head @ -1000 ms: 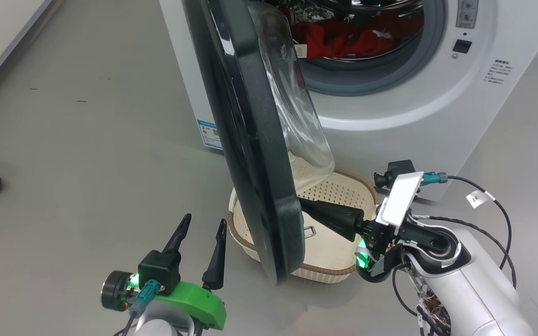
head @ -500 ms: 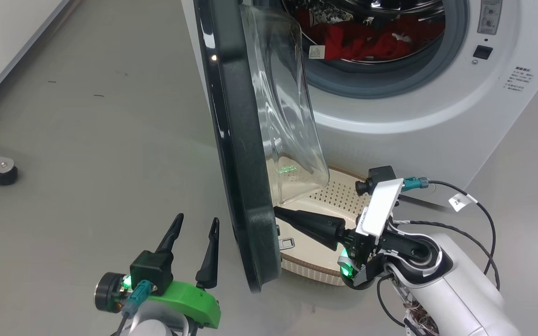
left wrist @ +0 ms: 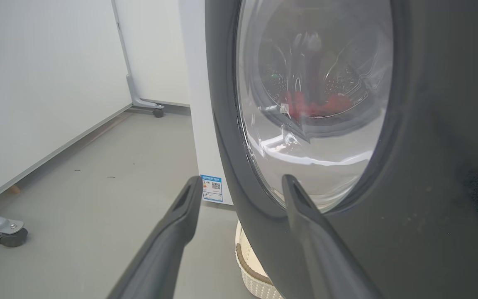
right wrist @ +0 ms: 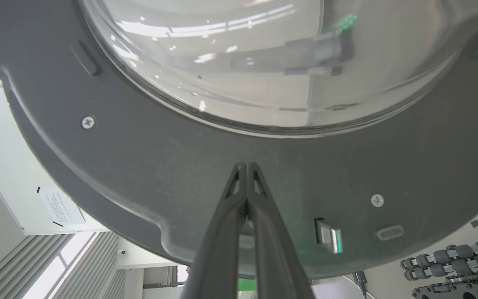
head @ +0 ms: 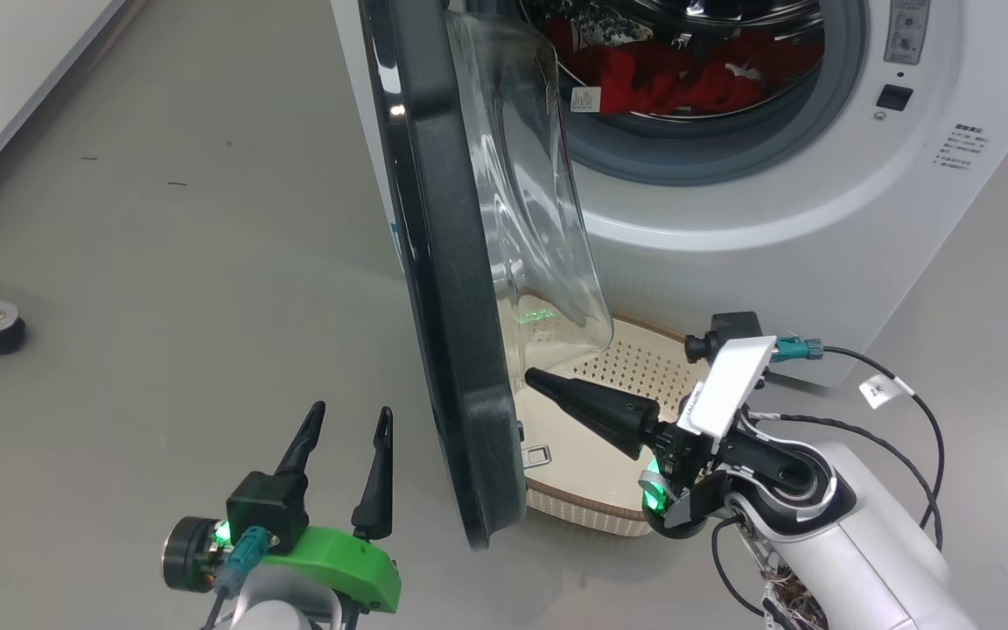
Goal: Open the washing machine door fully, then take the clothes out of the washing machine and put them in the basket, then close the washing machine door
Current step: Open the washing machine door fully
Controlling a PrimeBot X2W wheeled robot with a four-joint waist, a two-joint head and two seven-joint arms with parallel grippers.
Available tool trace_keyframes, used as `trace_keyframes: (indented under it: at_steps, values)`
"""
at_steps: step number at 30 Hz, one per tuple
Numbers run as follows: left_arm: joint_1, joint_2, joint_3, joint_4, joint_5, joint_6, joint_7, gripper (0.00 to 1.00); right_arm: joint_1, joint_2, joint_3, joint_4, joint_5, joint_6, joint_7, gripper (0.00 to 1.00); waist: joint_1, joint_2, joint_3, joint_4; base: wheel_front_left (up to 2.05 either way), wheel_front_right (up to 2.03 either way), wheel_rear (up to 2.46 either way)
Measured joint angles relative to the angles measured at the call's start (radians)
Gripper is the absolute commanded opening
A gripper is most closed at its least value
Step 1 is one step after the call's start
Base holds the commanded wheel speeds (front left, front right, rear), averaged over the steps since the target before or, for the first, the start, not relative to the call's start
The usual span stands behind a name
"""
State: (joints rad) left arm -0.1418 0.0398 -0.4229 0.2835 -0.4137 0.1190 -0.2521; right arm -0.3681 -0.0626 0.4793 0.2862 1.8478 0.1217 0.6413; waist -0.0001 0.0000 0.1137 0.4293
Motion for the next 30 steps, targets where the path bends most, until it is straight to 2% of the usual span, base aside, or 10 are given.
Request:
trace_keyframes:
  at_steps: [8, 9, 10, 11, 12, 23, 30]
  values:
    - [0.01, 0.0, 0.001, 0.001, 0.0, 0.0, 0.0, 1.0, 0.056, 0.0, -0.111, -0.046, -0.008, 0.0, -0.094, 0.0, 0.0, 0.0, -0.007, -0.015, 0.0, 0.0, 0.0]
    - [0.011, 0.0, 0.002, 0.001, 0.0, 0.0, 0.0, 1.0, 0.064, -0.002, -0.125, -0.053, -0.014, 0.0, -0.109, 0.15, 0.0, 0.0, -0.008, -0.017, 0.0, 0.0, 0.0]
    - [0.011, 0.0, 0.002, 0.001, 0.0, 0.0, 0.0, 1.0, 0.064, -0.002, -0.125, -0.053, -0.014, 0.0, -0.109, 0.42, 0.0, 0.0, -0.008, -0.017, 0.0, 0.0, 0.0]
    - [0.012, 0.0, 0.006, 0.002, 0.0, 0.0, 0.0, 1.0, 0.072, -0.003, -0.135, -0.055, -0.021, 0.0, -0.119, 0.77, 0.0, 0.0, -0.01, -0.019, 0.0, 0.0, 0.0]
    - [0.014, 0.0, 0.011, 0.003, 0.0, 0.0, 0.0, 1.0, 0.083, -0.004, -0.147, -0.055, -0.026, 0.0, -0.134, 1.0, 0.0, 0.0, -0.012, -0.021, 0.0, 0.0, 0.0]
    - [0.045, 0.001, 0.042, 0.015, 0.003, 0.0, 0.0, 1.0, 0.199, -0.027, -0.236, -0.048, -0.154, 0.0, -0.335, 1.0, 0.0, 0.0, -0.037, -0.057, 0.0, 0.0, 0.0]
    - [0.047, 0.001, 0.05, 0.016, 0.003, 0.0, 0.0, 1.0, 0.264, -0.099, -0.254, -0.051, -0.331, 0.0, -0.471, 1.0, 0.0, 0.0, -0.042, -0.07, 0.0, 0.0, 0.0]
